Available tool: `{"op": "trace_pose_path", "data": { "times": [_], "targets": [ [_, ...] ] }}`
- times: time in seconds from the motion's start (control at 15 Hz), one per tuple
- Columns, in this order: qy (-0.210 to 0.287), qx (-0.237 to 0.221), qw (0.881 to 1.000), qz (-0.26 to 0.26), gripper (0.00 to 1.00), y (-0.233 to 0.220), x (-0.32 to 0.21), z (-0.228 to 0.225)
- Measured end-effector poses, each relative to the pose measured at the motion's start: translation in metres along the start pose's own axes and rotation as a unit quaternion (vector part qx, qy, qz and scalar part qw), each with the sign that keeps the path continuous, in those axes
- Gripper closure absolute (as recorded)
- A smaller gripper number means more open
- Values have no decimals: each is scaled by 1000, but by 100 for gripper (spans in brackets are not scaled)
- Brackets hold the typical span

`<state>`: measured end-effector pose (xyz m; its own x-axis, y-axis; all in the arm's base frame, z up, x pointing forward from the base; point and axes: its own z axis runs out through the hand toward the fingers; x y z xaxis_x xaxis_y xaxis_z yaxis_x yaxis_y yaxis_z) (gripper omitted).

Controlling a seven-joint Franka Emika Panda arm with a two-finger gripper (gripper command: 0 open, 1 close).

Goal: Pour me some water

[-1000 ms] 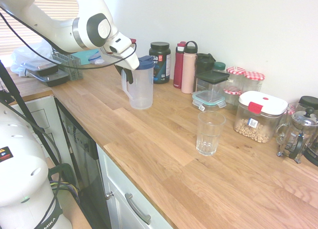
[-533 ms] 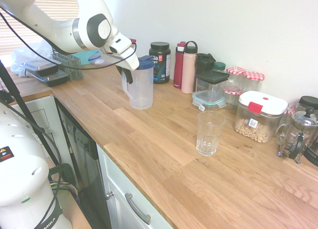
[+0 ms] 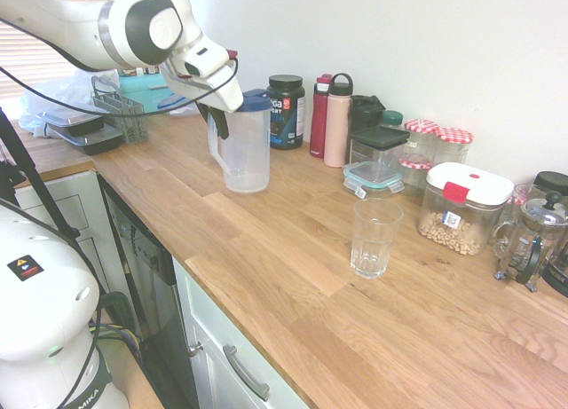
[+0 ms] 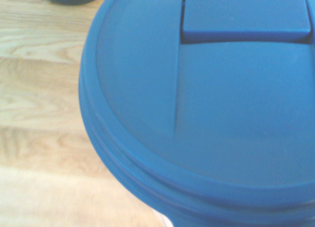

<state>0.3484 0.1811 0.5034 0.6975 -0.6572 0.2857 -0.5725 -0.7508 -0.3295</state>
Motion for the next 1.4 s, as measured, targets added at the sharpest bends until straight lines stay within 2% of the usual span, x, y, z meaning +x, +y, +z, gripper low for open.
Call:
{"op": "trace_pose_path", "data": {
  "times": [0.33,0.67,0.93,1.13,1.4],
  "targets": [
    [-27,-8,999,-29,100,70,37,-82],
    [-49,-4,998,-37,100,175,87,-138],
    [-54,-14,994,-93,100,248,120,-146],
    [-56,-40,988,-139,100,292,143,-143],
    [-101,-107,968,-206,100,354,195,-132]
  ]
}}
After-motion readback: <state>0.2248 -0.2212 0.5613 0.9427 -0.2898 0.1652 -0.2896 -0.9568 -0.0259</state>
